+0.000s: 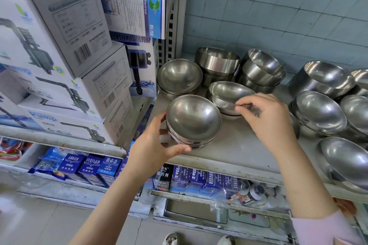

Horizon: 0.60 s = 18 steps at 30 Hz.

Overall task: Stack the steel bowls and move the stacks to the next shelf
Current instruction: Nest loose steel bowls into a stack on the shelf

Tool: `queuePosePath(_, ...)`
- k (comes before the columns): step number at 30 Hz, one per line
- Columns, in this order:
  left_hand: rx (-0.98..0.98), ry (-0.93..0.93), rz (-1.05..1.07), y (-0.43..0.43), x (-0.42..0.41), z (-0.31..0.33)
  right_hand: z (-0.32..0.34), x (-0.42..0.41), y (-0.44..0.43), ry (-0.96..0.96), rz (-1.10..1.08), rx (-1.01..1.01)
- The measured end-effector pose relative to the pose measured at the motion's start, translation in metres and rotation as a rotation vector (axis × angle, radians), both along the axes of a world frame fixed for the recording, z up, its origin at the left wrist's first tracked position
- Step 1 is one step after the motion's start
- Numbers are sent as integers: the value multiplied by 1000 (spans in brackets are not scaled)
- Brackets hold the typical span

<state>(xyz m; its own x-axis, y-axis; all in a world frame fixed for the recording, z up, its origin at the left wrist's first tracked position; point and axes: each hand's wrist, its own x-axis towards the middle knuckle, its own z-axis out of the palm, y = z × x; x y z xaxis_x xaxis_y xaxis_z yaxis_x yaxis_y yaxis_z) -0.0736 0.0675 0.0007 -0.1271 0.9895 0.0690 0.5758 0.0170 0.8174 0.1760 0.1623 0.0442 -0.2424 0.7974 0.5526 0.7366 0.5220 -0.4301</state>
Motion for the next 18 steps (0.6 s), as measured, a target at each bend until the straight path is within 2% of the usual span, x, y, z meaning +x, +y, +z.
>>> queuePosePath(7, 1, -34, 18, -1, 3, 2, 23, -18, -42, 147, 143, 94)
queuePosePath(11, 11, -1, 25, -2, 3, 1, 10, -38, -52, 86, 291, 81)
queuePosePath(18, 6, 29, 49, -2, 3, 2, -8, -35, -52, 26, 349, 24)
